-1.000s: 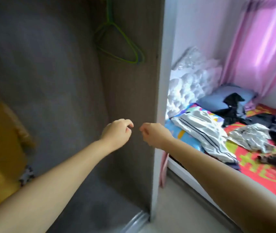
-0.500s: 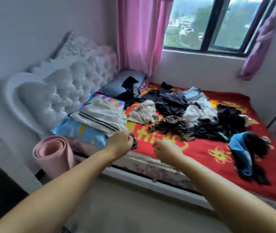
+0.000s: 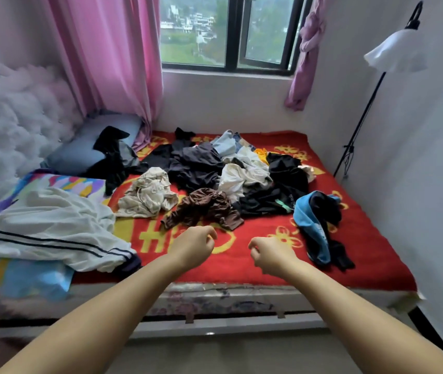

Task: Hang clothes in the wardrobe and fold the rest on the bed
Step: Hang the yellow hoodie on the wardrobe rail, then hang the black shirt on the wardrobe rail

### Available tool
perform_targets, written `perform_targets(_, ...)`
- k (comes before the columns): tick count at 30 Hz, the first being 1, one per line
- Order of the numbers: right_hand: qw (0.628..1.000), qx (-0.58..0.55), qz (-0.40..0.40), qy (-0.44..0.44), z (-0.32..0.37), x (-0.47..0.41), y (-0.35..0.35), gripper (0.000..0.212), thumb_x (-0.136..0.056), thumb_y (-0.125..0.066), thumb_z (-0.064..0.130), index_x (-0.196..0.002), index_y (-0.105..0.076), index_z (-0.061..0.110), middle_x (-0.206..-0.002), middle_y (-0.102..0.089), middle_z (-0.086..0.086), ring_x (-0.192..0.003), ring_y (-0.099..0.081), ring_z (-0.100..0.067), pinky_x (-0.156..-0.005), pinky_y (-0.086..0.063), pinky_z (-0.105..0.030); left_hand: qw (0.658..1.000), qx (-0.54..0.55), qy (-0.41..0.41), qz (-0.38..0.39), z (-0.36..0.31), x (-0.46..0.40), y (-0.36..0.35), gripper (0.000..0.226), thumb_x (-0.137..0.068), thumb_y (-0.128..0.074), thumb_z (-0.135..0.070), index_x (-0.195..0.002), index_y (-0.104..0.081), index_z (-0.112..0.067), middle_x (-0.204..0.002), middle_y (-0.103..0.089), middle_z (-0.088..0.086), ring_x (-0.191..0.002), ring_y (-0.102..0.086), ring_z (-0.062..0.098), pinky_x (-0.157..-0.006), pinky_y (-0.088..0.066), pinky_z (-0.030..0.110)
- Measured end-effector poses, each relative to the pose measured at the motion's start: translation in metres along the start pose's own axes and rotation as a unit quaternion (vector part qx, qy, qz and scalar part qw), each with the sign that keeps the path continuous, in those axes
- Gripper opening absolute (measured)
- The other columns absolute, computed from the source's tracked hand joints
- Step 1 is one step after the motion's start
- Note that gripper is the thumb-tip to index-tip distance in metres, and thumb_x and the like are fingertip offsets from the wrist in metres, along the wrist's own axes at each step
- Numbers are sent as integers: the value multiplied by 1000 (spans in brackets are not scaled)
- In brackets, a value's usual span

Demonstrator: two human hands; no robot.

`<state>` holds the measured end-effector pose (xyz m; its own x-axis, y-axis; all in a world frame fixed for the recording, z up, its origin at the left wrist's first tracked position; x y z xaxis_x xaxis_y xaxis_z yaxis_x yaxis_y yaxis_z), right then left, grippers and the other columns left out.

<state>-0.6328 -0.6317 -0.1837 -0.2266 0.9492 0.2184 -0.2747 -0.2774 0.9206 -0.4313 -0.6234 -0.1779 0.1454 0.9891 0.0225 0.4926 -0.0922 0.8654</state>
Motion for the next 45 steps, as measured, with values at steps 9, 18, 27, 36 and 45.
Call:
perform_targets(9, 996, -42, 4, -82, -39, -122, 30, 30, -93, -37, 20, -107, -63, 19, -100, -70, -2, -87, -66, -24, -79, -54, -35, 999, 11, -1, 42, 19, -146, 5, 28, -92, -43, -17, -110, -66, -18, -105, -68, 1, -87, -64, 25, -67, -45, 29)
perform_targets(18, 975, -66, 40, -208, -152, -159, 30, 29, -93, -36, 20, -101, -63, 13, -95, -69, -4, -81, -67, -24, -79, -55, -37, 991, -2, -66, 118, -37, -244, -73, 28, -90, -46, -20, -108, -66, -23, -112, -67, 2, -106, -59, 23, -85, -47, 31)
perform_targets(27, 952, -125, 45, -275, -325, -241, 42, 28, -92, -37, 18, -95, -64, 24, -92, -73, -1, -86, -69, -26, -82, -54, -33, 981, -12, -64, 184, -115, -384, -188, 30, -88, -43, -18, -108, -65, -24, -110, -68, -1, -104, -61, 20, -79, -44, 27)
perform_targets(36, 915, -246, -9, -320, -507, -410, 1, 30, -99, -39, 18, -114, -63, 8, -120, -63, -15, -113, -55, -31, -89, -40, -31, 966, 11, 60, 253, -180, -544, -372, 36, -96, -40, -28, -130, -48, -18, -125, -52, 10, -115, -52, 29, -93, -43, 37)
perform_targets(45, 799, -474, -6, -370, -548, -481, -88, 50, -103, -31, 36, -138, -43, 2, -142, -47, -16, -130, -43, -28, -95, -31, -27, 921, 204, 241, 230, -175, -615, -491, 92, -88, -60, -36, -153, 4, -17, -155, -14, 19, -141, -23, 33, -115, -24, 41)
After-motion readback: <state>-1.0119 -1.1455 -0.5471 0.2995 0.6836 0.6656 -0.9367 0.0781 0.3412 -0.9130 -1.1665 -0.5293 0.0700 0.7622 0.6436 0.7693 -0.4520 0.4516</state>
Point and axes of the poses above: each hand's wrist, its own x-axis away from the middle knuckle, its own y-axis out of the back of the hand, z = x × y, the point moved 1 cm from there along -x, towards the middle knuckle
